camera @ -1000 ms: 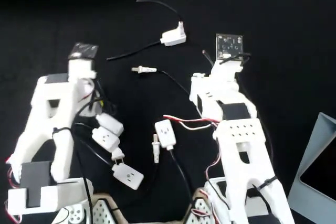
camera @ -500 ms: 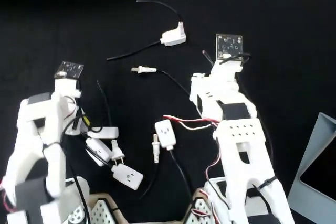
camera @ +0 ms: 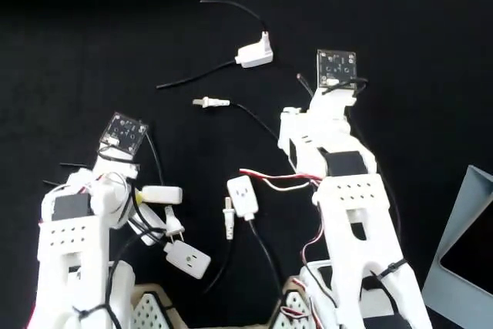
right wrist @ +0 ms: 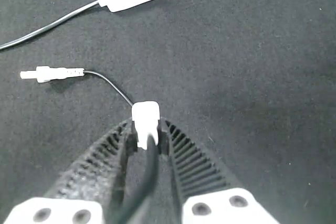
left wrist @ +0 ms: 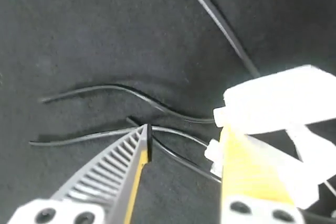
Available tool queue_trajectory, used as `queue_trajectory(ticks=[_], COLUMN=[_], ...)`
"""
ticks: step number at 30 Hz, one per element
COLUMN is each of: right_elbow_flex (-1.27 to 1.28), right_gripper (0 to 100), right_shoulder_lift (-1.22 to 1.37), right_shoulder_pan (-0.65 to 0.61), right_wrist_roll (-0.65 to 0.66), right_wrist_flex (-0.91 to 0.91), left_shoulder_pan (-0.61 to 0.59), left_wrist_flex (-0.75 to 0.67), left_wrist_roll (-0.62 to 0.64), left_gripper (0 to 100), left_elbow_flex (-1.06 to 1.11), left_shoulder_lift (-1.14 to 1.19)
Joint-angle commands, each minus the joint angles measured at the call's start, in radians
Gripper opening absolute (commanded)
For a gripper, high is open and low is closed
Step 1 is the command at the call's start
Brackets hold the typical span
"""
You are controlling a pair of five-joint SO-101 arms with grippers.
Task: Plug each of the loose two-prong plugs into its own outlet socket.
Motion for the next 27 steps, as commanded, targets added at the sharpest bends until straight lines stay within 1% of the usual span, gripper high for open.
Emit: queue_trajectory(ticks=[1,3,5,8,11,14,20,23,27], right_elbow_flex=[-0.071,-0.071,-0.071,-0.071,-0.071,-0.07,-0.07,-0.07,-0.07], right_gripper=[1.1,1.1,1.1,1.1,1.1,1.1,1.1,1.1,1.1], right_shoulder_lift=[-0.028,-0.028,-0.028,-0.028,-0.028,-0.028,-0.028,-0.028,-0.028], right_shoulder_pan=[-0.015,-0.02,-0.02,-0.02,-0.02,-0.02,-0.02,-0.02,-0.02], right_wrist_roll=[-0.011,-0.011,-0.011,-0.011,-0.011,-0.011,-0.008,-0.008,-0.006], right_wrist_flex=[-0.015,-0.014,-0.014,-0.014,-0.014,-0.014,-0.012,-0.012,-0.012], left_shoulder_pan=[0.016,0.022,0.053,0.125,0.18,0.228,0.239,0.236,0.243], left_wrist_flex=[0.006,0.044,0.101,0.164,0.17,0.17,0.17,0.176,0.176], left_wrist_roll=[-0.015,-0.015,-0.015,-0.017,-0.017,-0.018,-0.189,-0.264,-0.419], left_gripper=[24,28,32,33,33,33,33,31,30], left_elbow_flex=[-0.028,-0.064,-0.104,-0.168,-0.22,-0.283,-0.446,-0.538,-0.593], left_shoulder_lift=[-0.041,-0.037,-0.026,0.002,0.058,0.164,0.463,0.595,0.707])
